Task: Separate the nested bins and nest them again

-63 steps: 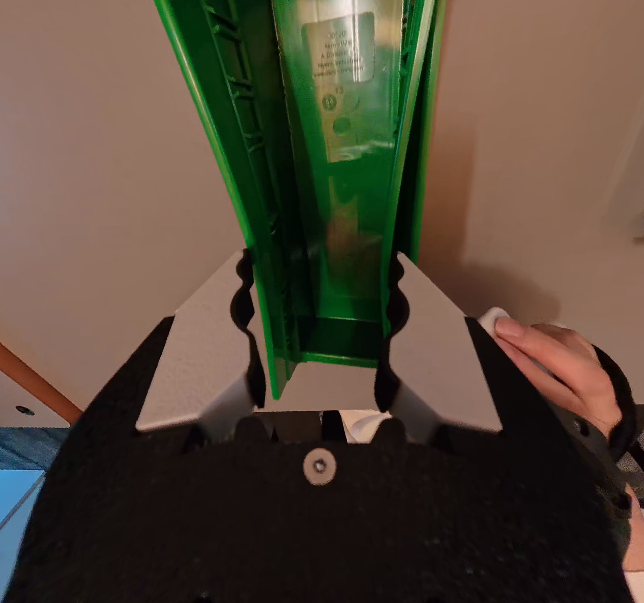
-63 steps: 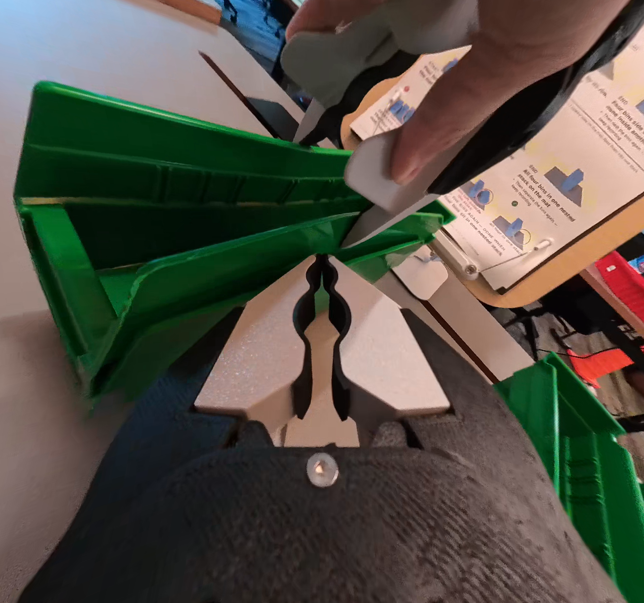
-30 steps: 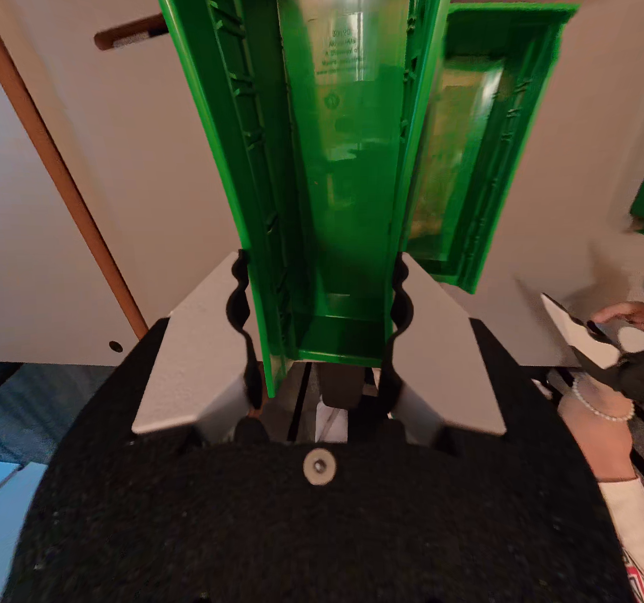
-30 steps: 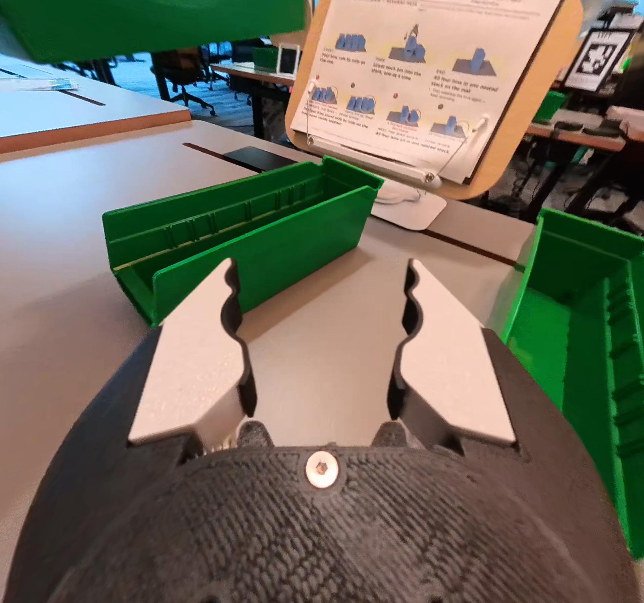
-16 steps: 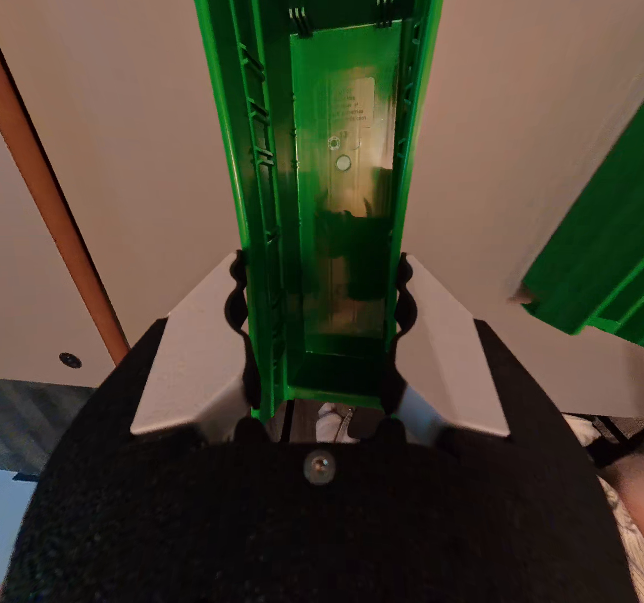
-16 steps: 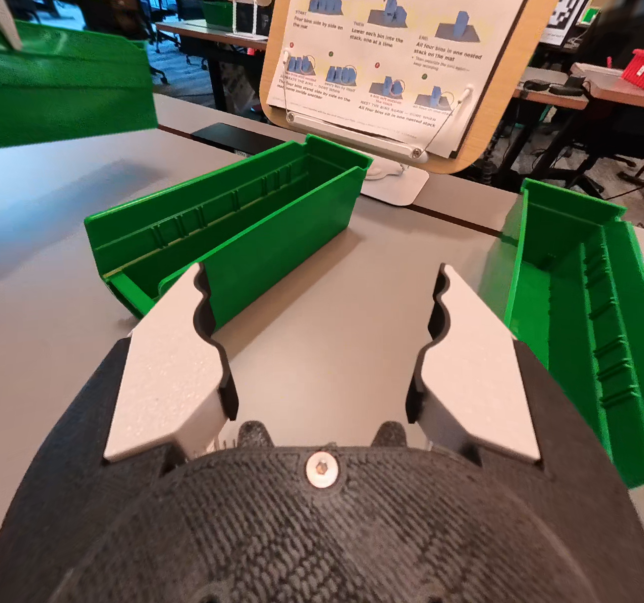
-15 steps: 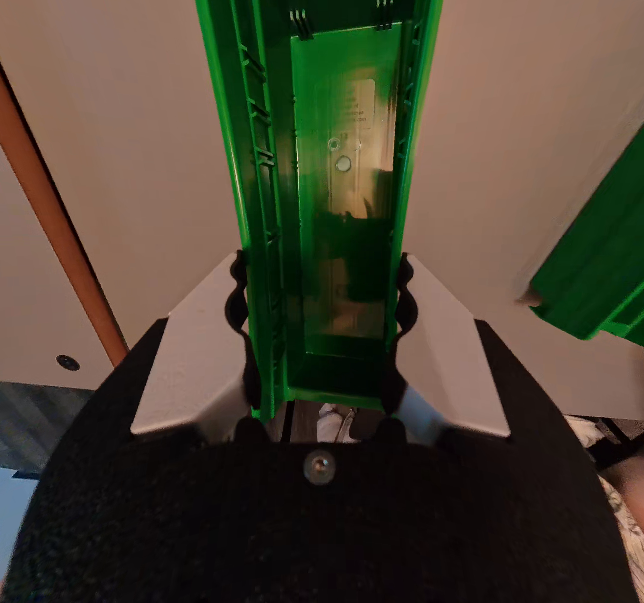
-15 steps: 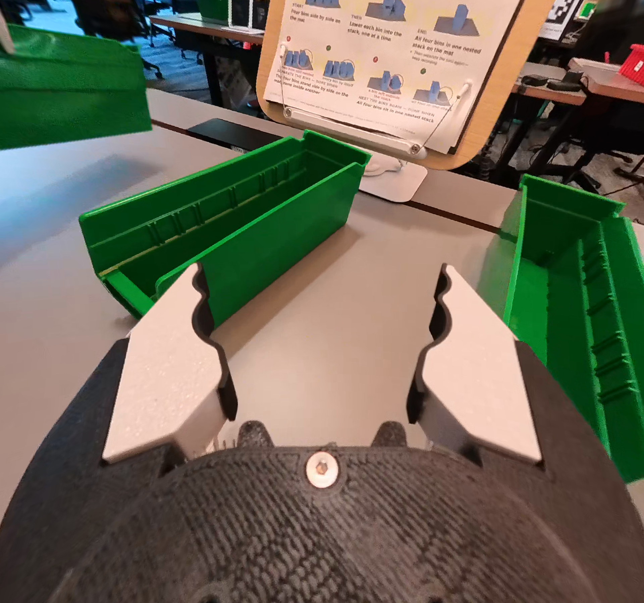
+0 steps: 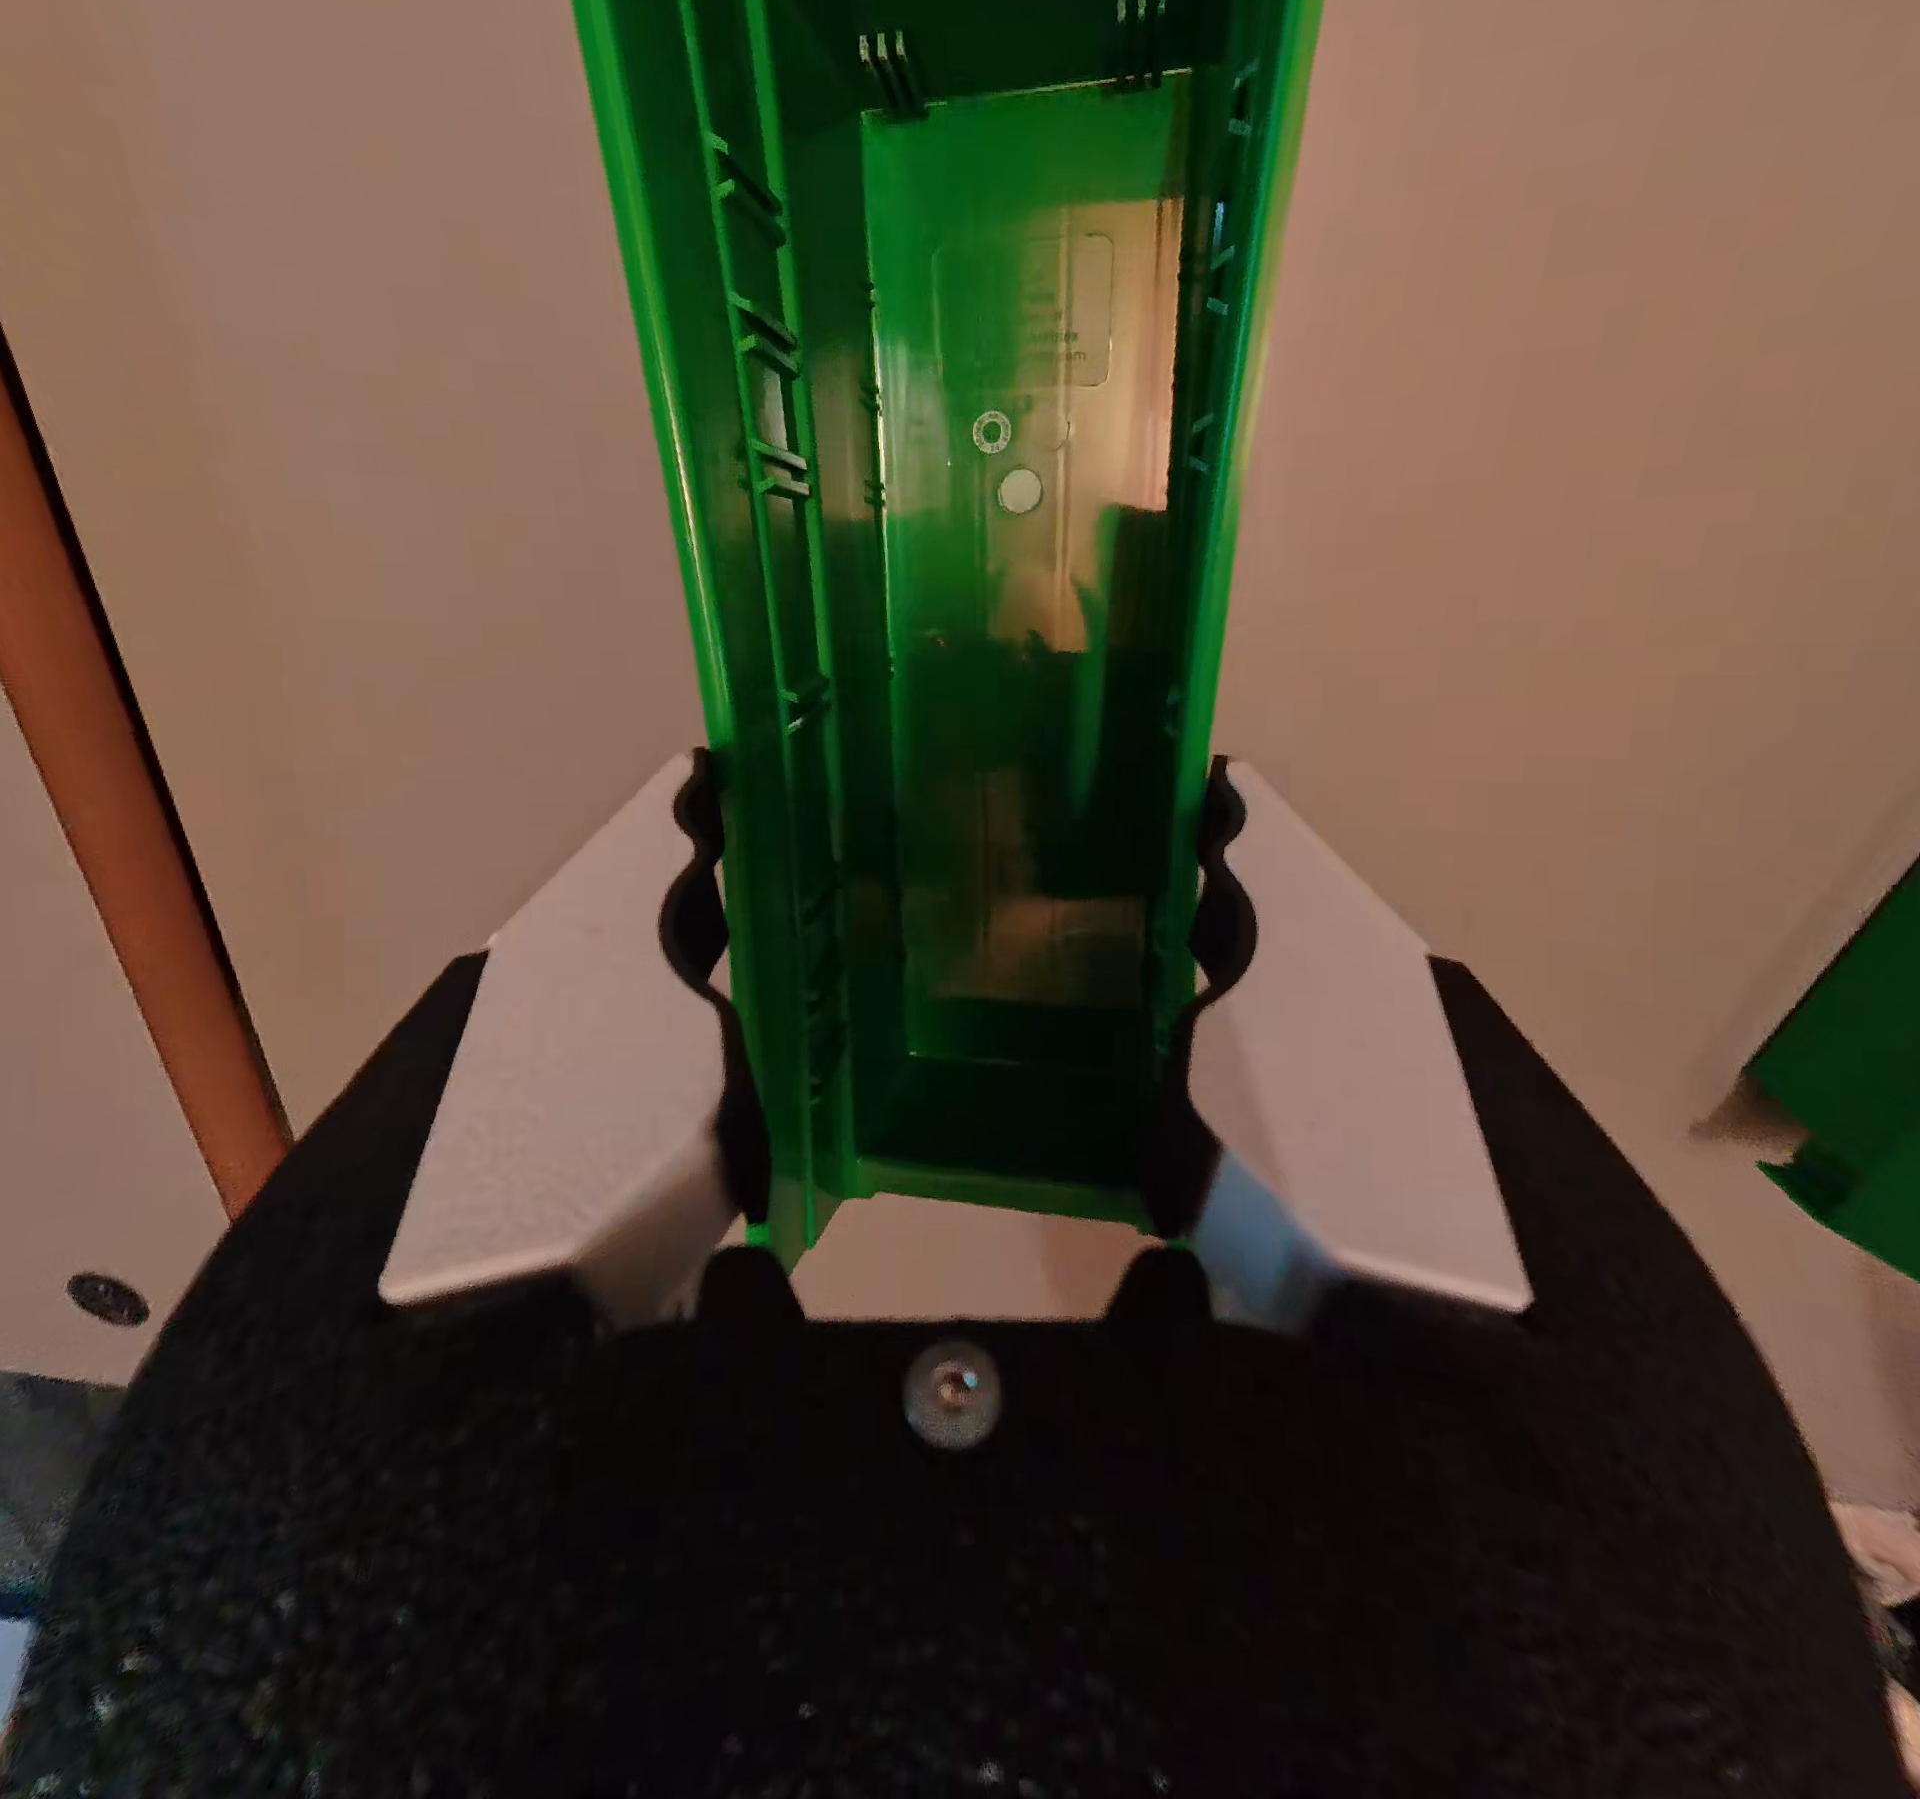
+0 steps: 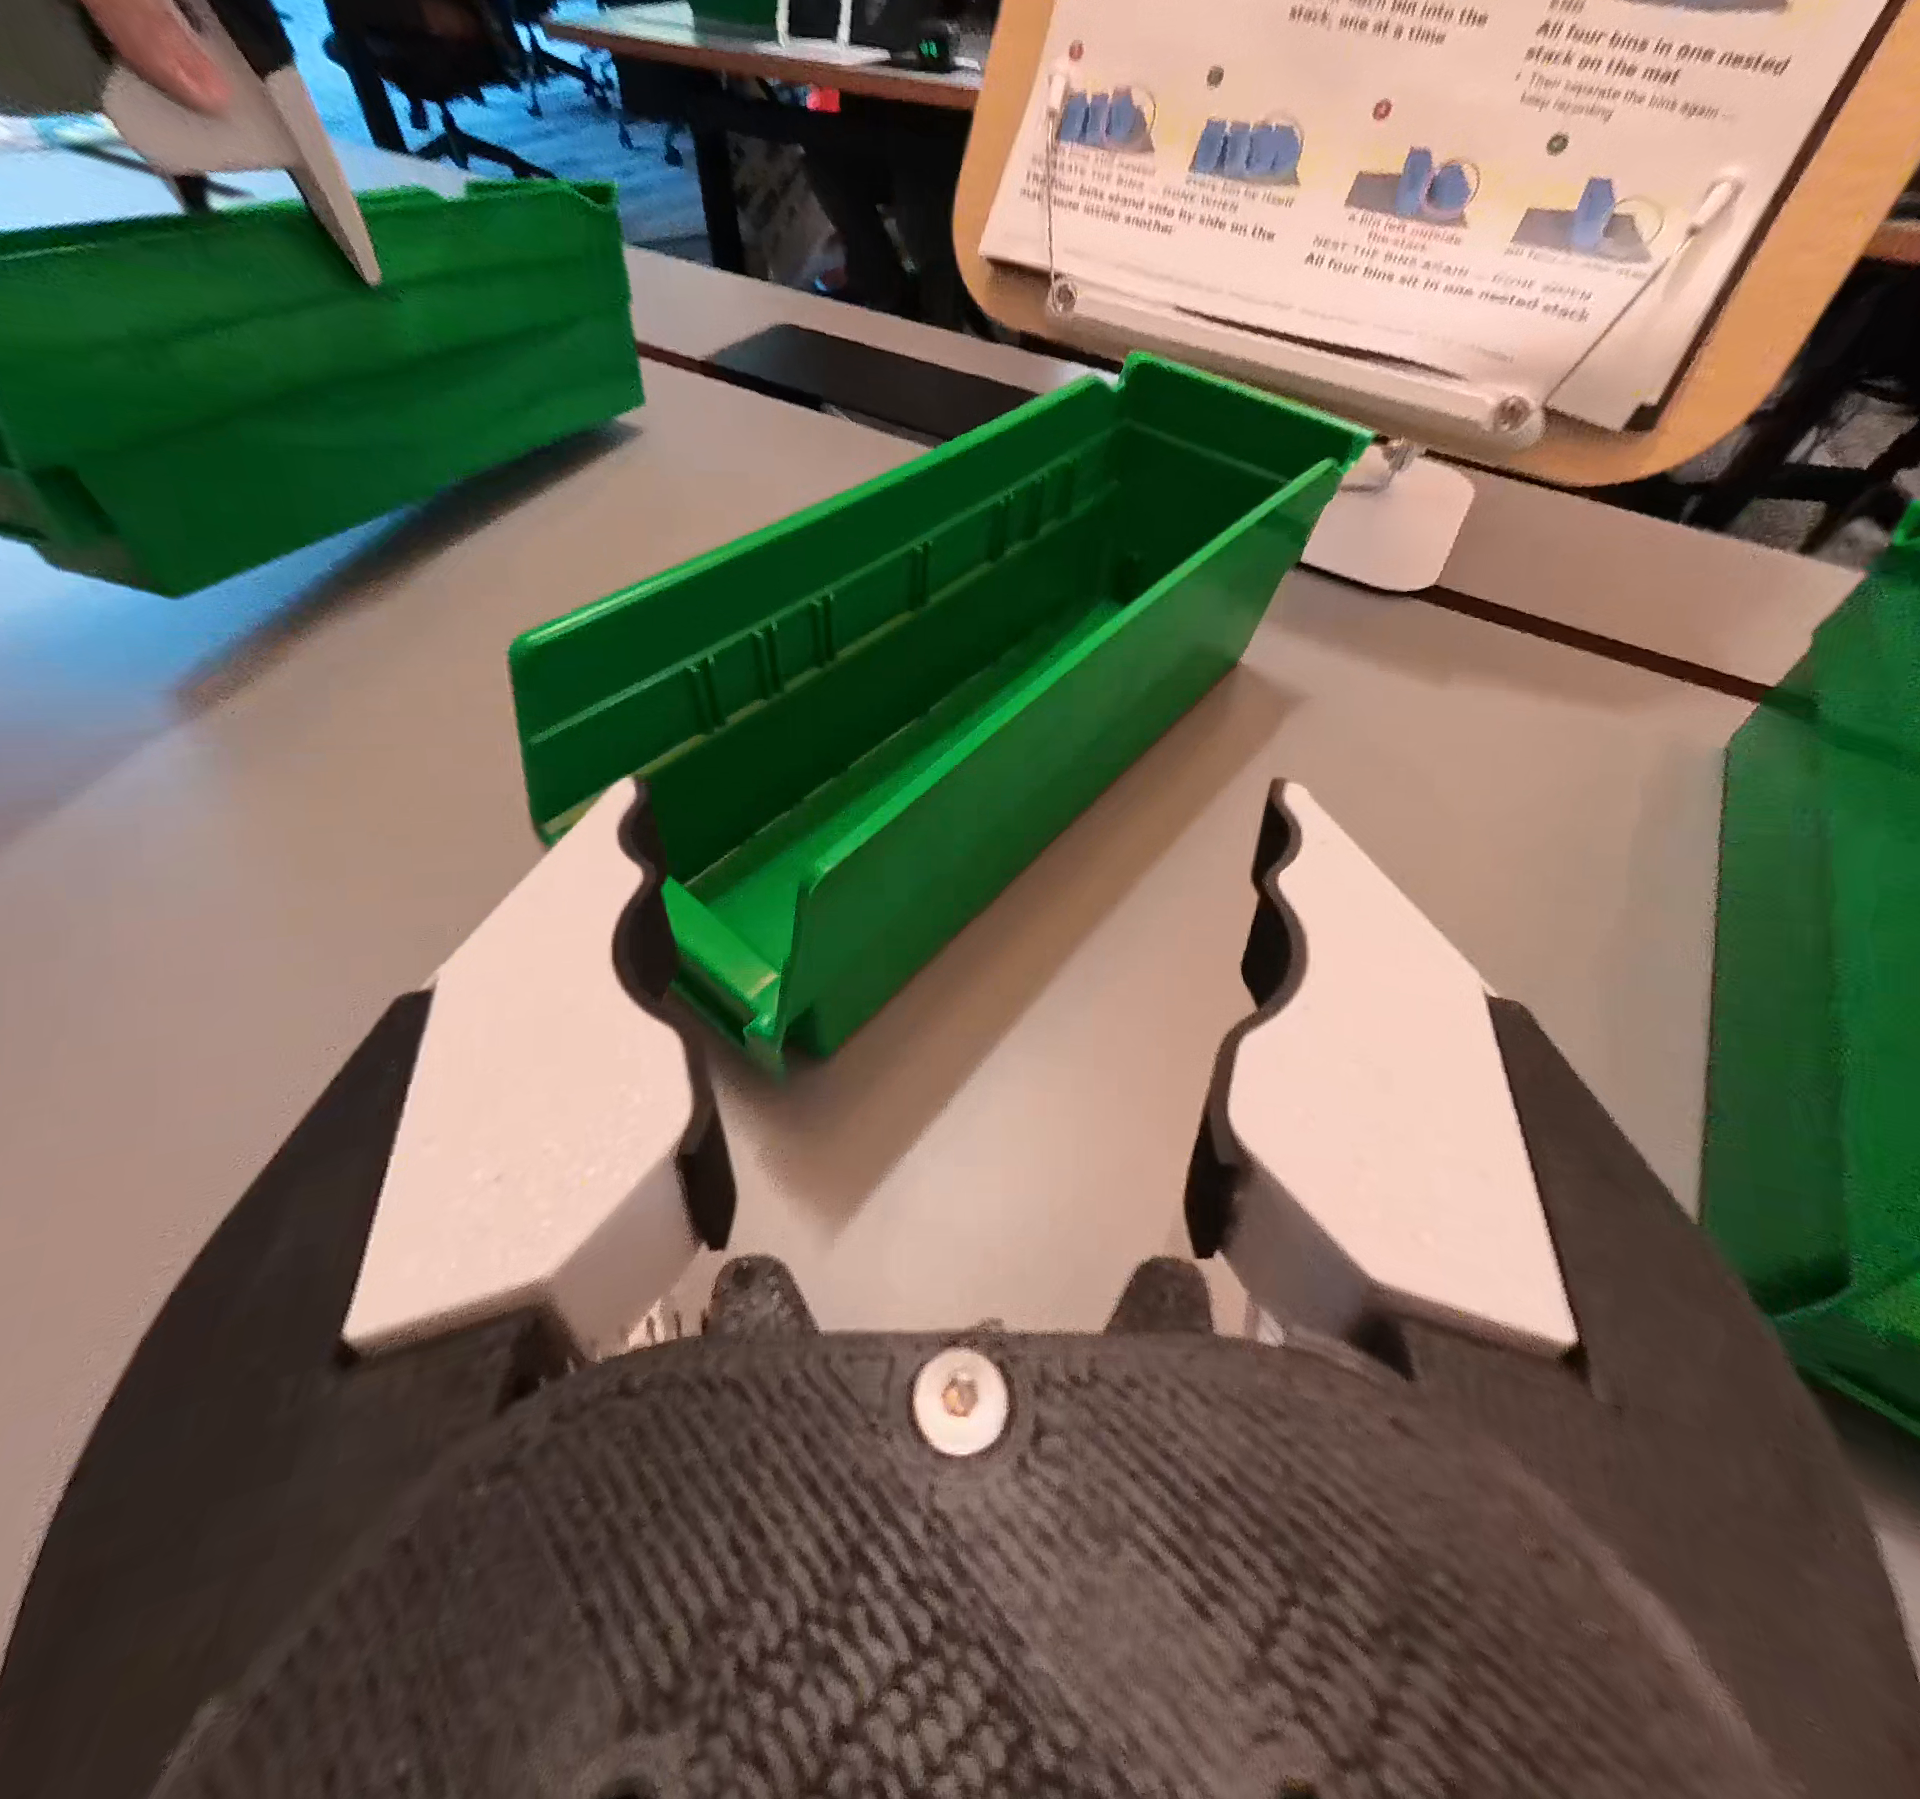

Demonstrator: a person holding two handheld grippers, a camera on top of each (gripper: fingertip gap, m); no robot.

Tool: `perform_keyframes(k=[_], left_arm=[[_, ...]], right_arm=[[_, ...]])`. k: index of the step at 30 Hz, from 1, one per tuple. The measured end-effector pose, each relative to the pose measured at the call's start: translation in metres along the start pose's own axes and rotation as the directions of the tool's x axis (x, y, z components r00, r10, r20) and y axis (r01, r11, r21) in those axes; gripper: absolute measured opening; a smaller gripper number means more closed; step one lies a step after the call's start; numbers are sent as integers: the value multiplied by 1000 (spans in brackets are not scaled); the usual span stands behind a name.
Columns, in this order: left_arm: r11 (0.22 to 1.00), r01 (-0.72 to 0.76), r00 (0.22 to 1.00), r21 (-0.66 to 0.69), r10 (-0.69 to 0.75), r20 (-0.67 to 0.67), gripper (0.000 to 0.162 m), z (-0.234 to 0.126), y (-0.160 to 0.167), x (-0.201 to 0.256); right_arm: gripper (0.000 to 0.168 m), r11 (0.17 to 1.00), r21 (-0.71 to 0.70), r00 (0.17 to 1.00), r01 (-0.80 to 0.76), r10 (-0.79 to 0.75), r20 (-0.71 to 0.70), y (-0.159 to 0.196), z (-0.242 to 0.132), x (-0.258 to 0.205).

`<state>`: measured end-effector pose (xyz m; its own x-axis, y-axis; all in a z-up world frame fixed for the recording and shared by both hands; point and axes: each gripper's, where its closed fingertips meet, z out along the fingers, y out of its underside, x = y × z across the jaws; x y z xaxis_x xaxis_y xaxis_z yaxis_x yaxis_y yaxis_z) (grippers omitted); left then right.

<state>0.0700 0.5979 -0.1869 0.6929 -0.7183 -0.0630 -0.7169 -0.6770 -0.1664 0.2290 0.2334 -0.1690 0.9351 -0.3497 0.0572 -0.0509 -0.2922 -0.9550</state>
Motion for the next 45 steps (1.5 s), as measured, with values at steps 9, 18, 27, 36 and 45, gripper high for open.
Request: perform_keyframes(k=[9,18,27,36,45], left_arm=[[993,-64,995,97,57,76,96,17,-9,-2],[970,-100,992,221,78,104,106,18,-16,-1],[836,-134,983,532,45,177,102,-59,-26,12],[463,-88,995,882,74,61,109,-112,29,75],[253,4,977,967,203,-57,113,-105,87,138]], right_arm=[[80,998,-57,995,5,-11,-98,21,20,22],[78,994,-105,990,10,-24,-139,32,6,60],[108,997,-80,995,-9,1,-100,7,-13,62],[146,975,-169,935,-142,76,-346,-41,-42,211],[121,723,-607,922,-331,111,-370,19,14,285]])
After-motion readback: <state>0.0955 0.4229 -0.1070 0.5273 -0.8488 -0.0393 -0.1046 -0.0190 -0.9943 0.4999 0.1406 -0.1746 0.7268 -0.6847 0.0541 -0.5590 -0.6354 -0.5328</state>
